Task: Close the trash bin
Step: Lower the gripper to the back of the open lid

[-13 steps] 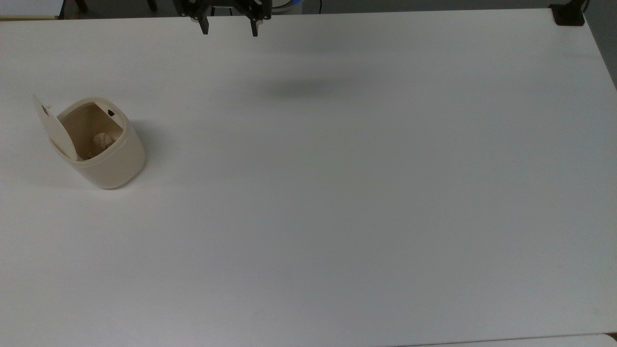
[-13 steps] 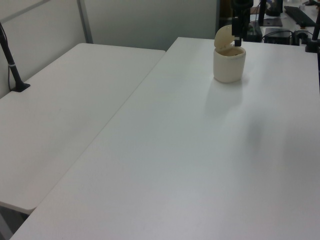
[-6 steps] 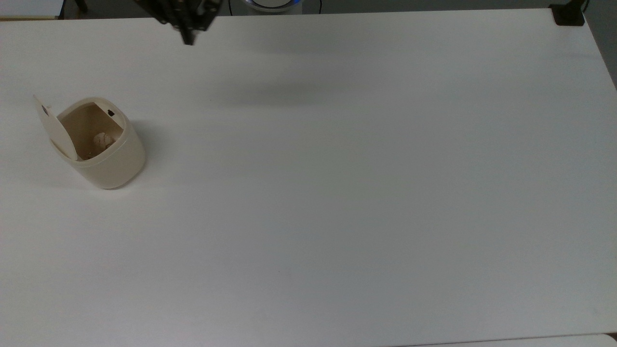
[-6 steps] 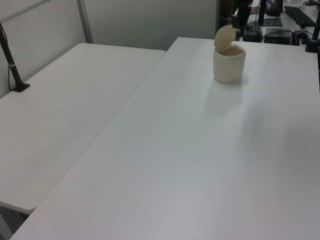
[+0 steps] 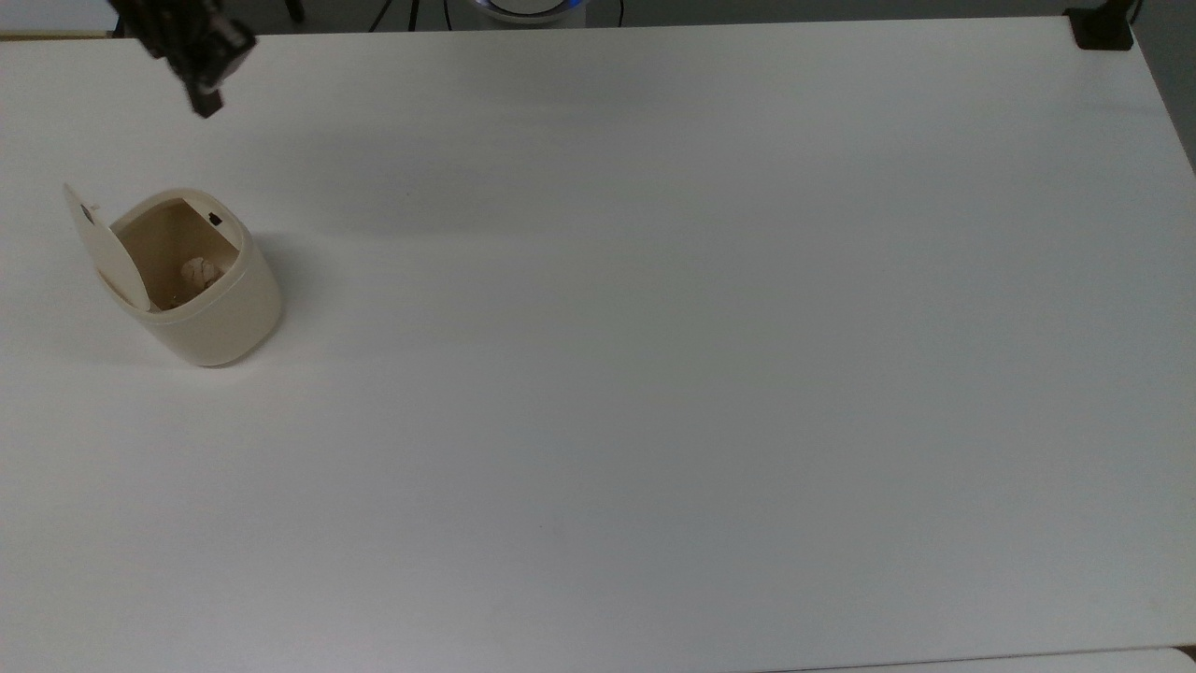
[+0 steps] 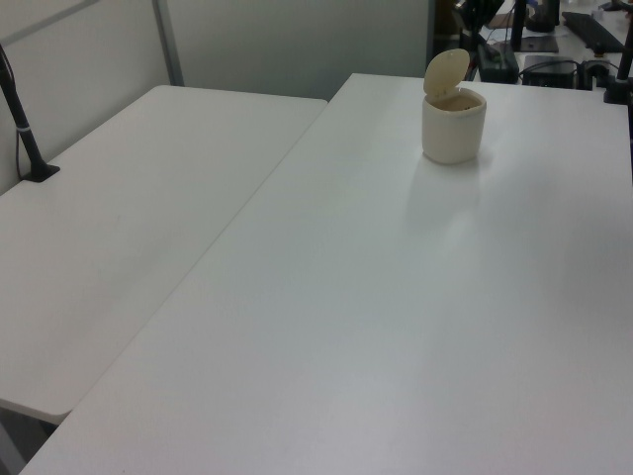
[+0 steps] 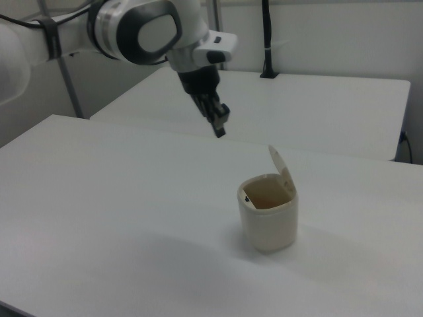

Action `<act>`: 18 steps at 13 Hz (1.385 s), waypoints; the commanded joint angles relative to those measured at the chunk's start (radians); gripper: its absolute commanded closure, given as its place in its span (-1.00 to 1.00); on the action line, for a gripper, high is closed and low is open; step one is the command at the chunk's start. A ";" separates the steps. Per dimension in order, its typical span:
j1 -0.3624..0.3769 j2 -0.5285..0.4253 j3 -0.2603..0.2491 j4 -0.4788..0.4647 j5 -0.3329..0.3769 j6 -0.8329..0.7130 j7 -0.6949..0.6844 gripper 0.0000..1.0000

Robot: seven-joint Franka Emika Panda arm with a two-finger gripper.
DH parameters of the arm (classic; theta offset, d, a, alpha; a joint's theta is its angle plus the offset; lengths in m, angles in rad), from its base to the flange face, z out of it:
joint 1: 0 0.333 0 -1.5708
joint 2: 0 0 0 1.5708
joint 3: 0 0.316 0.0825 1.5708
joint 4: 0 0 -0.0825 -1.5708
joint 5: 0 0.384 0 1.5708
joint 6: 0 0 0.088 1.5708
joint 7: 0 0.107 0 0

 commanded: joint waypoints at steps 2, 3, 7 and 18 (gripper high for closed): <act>-0.021 0.077 -0.080 0.016 0.009 0.233 0.098 1.00; -0.021 0.098 -0.096 0.016 0.009 0.284 0.118 1.00; -0.029 0.166 -0.120 0.016 0.007 0.427 0.178 1.00; -0.003 0.241 -0.102 0.022 0.006 0.311 0.129 1.00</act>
